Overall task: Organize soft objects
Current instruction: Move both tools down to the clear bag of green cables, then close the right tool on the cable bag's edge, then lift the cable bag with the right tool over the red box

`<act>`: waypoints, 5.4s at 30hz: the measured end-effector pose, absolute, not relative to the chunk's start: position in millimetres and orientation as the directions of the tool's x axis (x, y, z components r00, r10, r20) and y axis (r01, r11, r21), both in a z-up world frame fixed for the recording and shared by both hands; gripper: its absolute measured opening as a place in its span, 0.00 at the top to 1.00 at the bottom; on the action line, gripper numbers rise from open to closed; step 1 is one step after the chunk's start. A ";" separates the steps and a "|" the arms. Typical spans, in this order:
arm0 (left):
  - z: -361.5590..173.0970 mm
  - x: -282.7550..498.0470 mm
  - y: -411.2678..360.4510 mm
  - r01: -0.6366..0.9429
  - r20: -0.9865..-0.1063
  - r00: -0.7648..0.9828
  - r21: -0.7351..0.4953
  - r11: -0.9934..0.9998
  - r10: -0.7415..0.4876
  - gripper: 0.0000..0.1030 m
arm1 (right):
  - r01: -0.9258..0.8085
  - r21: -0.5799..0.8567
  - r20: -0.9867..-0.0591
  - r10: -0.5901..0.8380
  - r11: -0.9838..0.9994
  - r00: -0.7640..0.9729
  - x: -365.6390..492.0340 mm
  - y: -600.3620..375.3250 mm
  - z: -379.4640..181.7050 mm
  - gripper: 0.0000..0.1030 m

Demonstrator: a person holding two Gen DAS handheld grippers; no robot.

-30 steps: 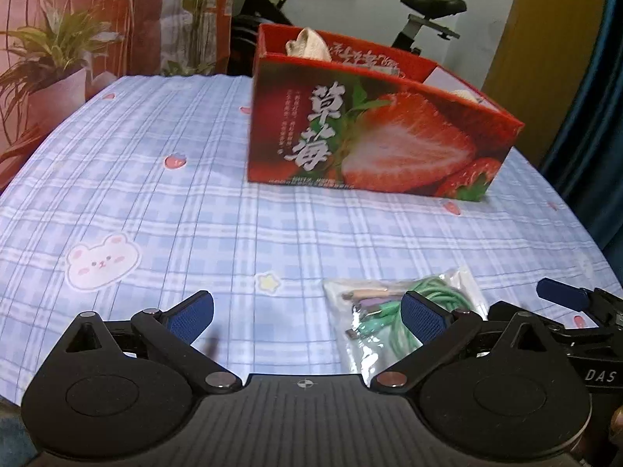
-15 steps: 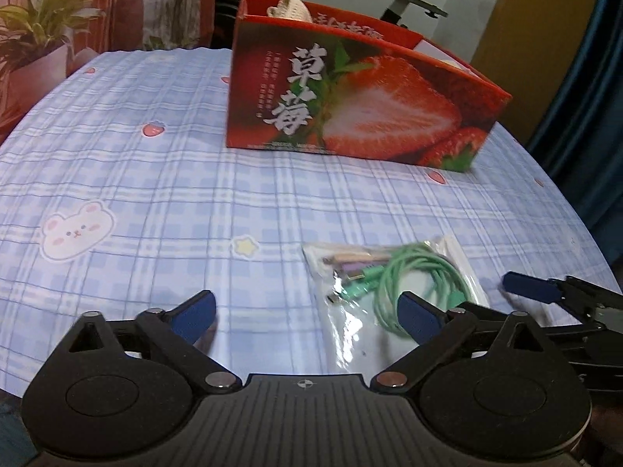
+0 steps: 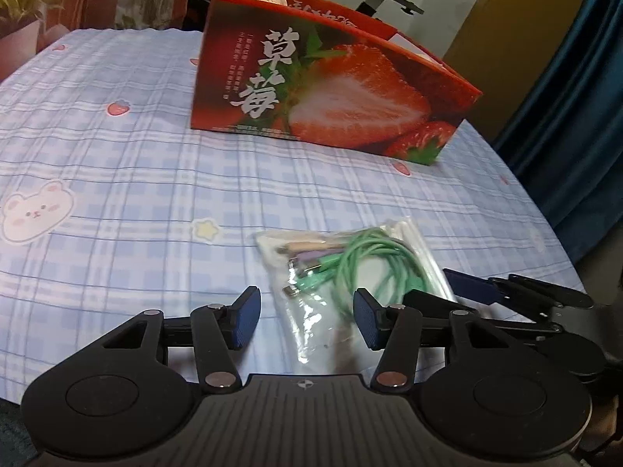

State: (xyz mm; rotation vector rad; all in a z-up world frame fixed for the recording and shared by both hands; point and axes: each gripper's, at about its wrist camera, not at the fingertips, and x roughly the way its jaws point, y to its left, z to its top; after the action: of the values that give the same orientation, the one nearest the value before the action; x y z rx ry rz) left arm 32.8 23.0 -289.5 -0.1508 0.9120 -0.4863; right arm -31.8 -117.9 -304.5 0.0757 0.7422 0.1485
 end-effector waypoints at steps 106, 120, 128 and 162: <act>-297.3 71.2 31.4 0.328 -0.697 0.490 -0.408 0.852 -0.523 0.82 | -0.149 0.184 -0.673 0.235 0.971 0.701 11.5 -122.4 -299.2 0.87; -281.0 64.1 30.3 0.365 -0.627 0.554 -0.408 0.837 -0.547 0.92 | -0.156 0.196 -0.602 0.245 0.968 0.760 4.4 -126.5 -284.5 0.89; -239.0 66.8 32.5 0.418 -0.538 0.617 -0.395 0.818 -0.574 0.92 | -0.182 0.165 -0.518 0.242 0.969 0.821 4.6 -129.0 -248.7 0.89; -201.3 226.9 -29.9 0.401 -0.692 0.589 -0.200 0.894 -0.418 0.91 | -0.161 0.023 -0.687 0.132 0.987 0.714 223.6 -160.9 -214.4 0.94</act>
State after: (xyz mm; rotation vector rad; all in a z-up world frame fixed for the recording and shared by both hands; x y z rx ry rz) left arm 226.9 -29.9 -201.3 -0.0232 0.8114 -0.4771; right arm 223.6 -160.9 -214.4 -0.0397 0.7581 0.1622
